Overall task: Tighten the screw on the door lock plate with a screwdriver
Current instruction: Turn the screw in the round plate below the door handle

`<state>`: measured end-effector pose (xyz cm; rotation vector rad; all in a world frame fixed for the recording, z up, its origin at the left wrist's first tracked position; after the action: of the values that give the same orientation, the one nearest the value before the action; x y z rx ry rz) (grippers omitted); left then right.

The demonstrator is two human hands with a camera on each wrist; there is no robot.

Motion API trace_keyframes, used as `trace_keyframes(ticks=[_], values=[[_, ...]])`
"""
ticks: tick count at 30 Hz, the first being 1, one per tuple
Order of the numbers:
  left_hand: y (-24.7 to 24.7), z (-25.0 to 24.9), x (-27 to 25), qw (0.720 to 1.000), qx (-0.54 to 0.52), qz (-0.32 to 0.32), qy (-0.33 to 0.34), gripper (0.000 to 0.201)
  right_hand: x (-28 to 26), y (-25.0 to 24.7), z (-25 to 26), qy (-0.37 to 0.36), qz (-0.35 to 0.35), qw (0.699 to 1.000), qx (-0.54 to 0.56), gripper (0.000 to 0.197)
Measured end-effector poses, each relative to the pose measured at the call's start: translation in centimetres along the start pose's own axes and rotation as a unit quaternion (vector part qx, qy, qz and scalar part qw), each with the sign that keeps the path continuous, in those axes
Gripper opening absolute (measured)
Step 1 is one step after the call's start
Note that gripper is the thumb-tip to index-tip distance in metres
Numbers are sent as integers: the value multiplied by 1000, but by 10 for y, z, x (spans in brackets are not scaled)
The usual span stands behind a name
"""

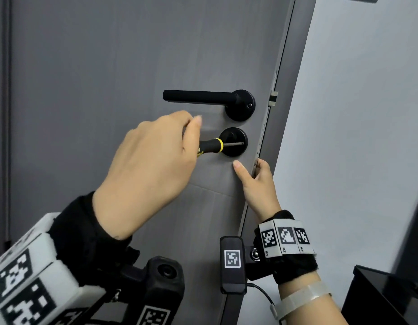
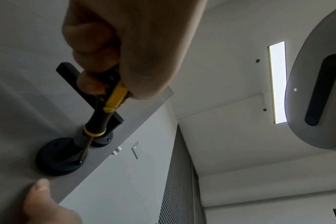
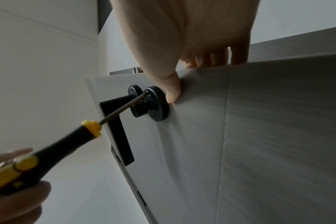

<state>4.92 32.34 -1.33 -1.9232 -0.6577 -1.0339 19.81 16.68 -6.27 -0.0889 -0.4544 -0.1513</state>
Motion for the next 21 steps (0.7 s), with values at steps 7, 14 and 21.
trace_keyframes(ticks=[7, 14, 21], values=[[2, 3, -4, 998, -68, -9, -1, 21, -2, 0, 2, 0, -6, 1000, -5, 50], [-1, -6, -3, 998, -38, 44, -18, 56, -1, 2, 1, 9, -5, 1000, 0, 51], [-2, 1, -5, 997, -73, 14, 7, 21, -2, 1, 2, 6, -4, 1000, -3, 49]])
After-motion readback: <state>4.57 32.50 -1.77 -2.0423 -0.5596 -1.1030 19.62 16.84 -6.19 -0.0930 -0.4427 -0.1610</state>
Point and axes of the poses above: each hand's wrist, its own x-axis towards the middle knuckle, its own y-axis out of the palm, z = x × y, the point moved 2 cm from there along x, towards the middle knuckle, and after that the axes turned 9 degrees about y, right-handed, at the moved point
